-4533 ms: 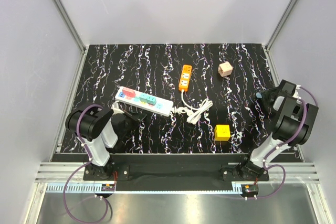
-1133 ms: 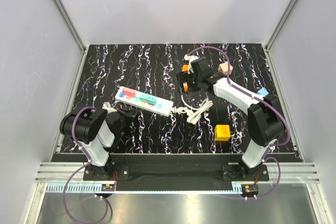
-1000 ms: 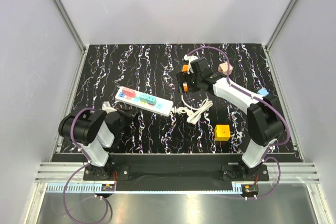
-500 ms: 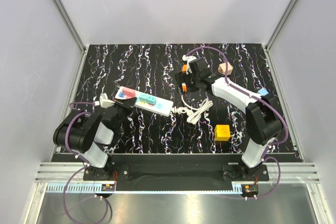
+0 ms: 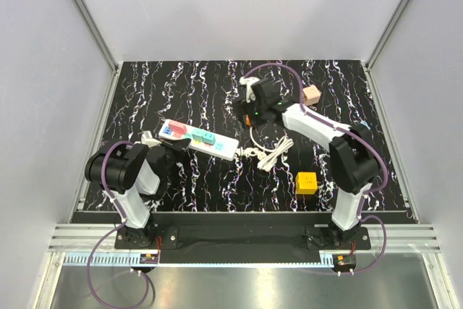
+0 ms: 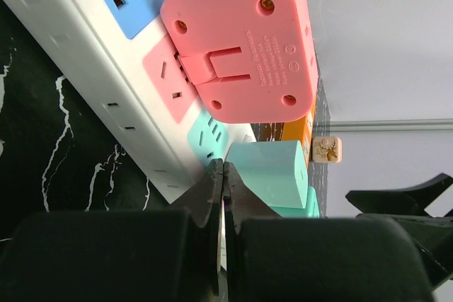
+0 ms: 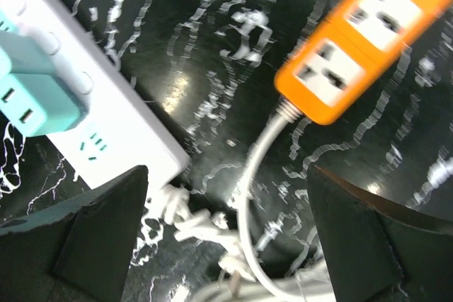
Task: Pull the plug off the socket
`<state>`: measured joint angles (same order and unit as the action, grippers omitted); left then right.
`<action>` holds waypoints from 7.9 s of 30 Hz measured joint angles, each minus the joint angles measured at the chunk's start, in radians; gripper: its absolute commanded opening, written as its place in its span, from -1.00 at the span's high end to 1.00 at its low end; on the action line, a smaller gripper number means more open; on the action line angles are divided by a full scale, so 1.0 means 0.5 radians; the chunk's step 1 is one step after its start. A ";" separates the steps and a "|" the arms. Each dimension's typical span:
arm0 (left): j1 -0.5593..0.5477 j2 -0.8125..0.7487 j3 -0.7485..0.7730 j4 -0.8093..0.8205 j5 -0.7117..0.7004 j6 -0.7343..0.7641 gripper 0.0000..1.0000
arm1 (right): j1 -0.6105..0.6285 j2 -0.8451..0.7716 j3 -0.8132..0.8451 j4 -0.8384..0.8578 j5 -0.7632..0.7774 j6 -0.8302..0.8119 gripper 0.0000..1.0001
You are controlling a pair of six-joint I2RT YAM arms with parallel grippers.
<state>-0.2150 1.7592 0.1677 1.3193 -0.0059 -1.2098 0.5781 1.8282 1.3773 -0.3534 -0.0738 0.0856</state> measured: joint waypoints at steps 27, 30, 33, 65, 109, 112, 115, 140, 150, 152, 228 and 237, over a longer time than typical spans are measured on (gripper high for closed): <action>0.011 0.164 -0.002 0.195 -0.008 -0.150 1.00 | 0.355 0.526 0.677 -0.336 -0.360 -0.632 -0.55; 0.025 0.164 -0.012 0.209 -0.007 -0.152 1.00 | 0.364 0.565 0.728 -0.337 -0.409 -0.620 -0.44; 0.037 0.162 -0.015 0.210 -0.006 -0.146 1.00 | 0.381 0.613 0.790 -0.336 -0.435 -0.597 -0.44; 0.079 0.121 0.054 0.105 0.020 -0.042 1.00 | 0.591 0.896 1.080 -0.466 0.005 -0.419 0.49; 0.048 -0.011 0.516 -0.635 0.123 0.071 1.00 | 0.598 1.028 1.525 -0.893 0.202 -0.188 1.00; 0.037 -0.013 0.531 -0.665 0.117 0.073 1.00 | 0.598 1.028 1.530 -0.909 0.214 -0.176 1.00; 0.027 -0.026 0.544 -0.681 0.107 0.083 1.00 | 0.598 1.060 1.633 -0.993 0.224 -0.175 1.00; 0.027 -0.039 0.577 -0.684 0.046 0.110 1.00 | 0.598 1.437 2.459 -1.534 0.215 -0.156 1.00; 0.026 -0.039 0.595 -0.654 0.042 0.115 1.00 | 0.598 1.464 2.609 -1.592 0.222 -0.161 1.00; 0.027 -0.039 0.595 -0.650 0.042 0.115 1.00 | 0.598 1.465 2.616 -1.592 0.222 -0.161 1.00; -0.001 -0.008 0.652 -0.888 0.033 0.211 1.00 | 0.569 0.771 2.198 -1.212 0.497 -0.051 1.00; 0.015 -0.031 0.298 -0.519 0.137 0.203 1.00 | 0.193 -0.197 0.826 -0.771 0.500 0.140 1.00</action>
<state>-0.2073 1.7435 0.3168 1.0599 0.0628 -1.1084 0.6746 1.7298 1.7905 -0.7391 0.1761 0.1555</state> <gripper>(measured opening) 0.008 0.382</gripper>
